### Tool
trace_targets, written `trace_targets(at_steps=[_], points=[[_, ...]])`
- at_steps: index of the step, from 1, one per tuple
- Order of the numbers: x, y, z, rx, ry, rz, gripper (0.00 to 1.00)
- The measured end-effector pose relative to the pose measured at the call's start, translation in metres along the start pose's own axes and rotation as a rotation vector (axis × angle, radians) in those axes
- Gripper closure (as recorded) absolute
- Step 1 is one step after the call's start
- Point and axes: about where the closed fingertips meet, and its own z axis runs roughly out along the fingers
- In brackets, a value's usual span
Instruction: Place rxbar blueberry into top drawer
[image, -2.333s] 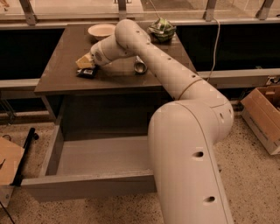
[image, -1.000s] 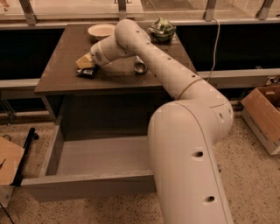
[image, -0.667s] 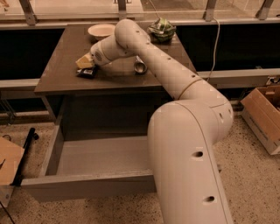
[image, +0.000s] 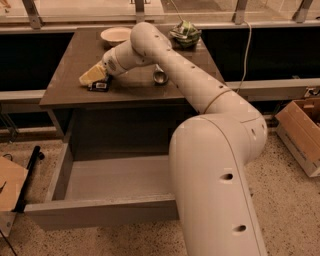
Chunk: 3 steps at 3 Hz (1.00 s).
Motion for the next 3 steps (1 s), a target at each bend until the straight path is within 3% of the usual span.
trace_targets(at_steps=[2, 3], points=[[0.001, 0.000, -0.002, 0.006, 0.002, 0.001, 0.00], [0.007, 0.002, -0.018, 0.046, 0.027, 0.009, 0.00]])
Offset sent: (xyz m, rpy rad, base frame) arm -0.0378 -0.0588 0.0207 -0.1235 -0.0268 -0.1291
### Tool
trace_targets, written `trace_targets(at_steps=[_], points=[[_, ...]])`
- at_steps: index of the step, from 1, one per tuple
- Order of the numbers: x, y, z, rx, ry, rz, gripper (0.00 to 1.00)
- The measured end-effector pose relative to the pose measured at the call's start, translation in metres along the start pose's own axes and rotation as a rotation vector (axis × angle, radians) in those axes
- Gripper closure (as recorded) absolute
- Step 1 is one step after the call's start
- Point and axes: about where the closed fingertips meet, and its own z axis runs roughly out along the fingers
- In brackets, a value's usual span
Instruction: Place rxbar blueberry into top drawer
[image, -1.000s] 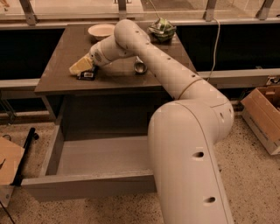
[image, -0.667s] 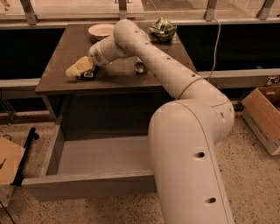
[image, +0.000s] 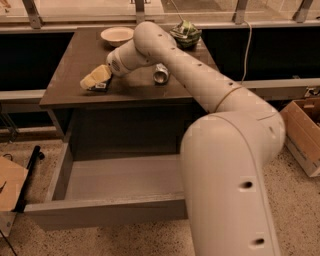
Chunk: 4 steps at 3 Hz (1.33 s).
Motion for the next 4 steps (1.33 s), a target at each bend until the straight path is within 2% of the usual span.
trace_targets(at_steps=[1, 2, 3, 4], points=[[0.014, 0.008, -0.028, 0.066, 0.053, 0.017, 0.00], [0.028, 0.019, -0.055, 0.142, 0.097, 0.040, 0.24], [0.032, 0.020, -0.055, 0.161, 0.101, 0.033, 0.11], [0.028, 0.018, -0.043, 0.140, 0.099, 0.012, 0.00]])
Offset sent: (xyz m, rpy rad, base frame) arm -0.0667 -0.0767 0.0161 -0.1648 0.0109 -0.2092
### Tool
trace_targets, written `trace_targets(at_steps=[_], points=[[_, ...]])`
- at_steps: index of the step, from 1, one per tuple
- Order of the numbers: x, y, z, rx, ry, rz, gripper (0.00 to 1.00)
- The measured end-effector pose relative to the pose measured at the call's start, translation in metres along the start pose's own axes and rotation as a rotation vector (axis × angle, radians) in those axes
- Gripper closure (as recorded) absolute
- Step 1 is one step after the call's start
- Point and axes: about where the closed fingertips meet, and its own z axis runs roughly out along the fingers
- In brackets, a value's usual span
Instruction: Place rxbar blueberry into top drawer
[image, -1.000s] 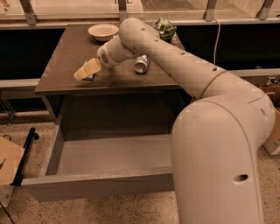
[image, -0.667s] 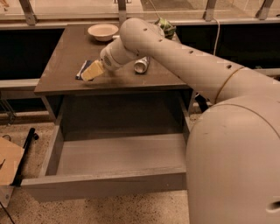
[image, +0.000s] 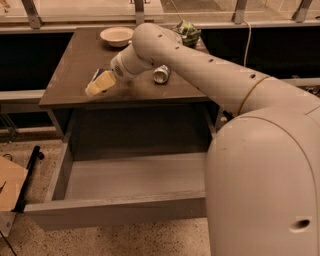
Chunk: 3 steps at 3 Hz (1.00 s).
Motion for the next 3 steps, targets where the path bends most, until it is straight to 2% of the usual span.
trace_targets(at_steps=[2, 3], points=[[-0.012, -0.003, 0.020, -0.034, -0.031, -0.021, 0.00], [-0.014, -0.001, 0.033, -0.064, -0.036, -0.024, 0.18]])
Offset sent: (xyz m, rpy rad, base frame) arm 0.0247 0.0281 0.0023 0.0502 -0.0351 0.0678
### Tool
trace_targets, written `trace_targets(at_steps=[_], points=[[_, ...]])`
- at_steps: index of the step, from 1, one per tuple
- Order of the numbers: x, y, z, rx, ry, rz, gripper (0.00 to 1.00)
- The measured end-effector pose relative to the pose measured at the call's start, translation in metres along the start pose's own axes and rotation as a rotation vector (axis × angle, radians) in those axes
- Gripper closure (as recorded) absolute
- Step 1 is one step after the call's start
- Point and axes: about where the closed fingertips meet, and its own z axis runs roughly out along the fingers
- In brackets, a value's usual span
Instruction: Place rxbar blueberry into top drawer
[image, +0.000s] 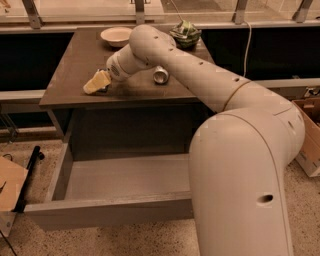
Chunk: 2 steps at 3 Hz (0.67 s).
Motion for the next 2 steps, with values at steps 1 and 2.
trace_targets(at_steps=[1, 2], points=[[-0.0009, 0.0007, 0.0068, -0.016, -0.001, 0.000, 0.46], [-0.0013, 0.0007, 0.0065, -0.016, -0.001, 0.000, 0.77]])
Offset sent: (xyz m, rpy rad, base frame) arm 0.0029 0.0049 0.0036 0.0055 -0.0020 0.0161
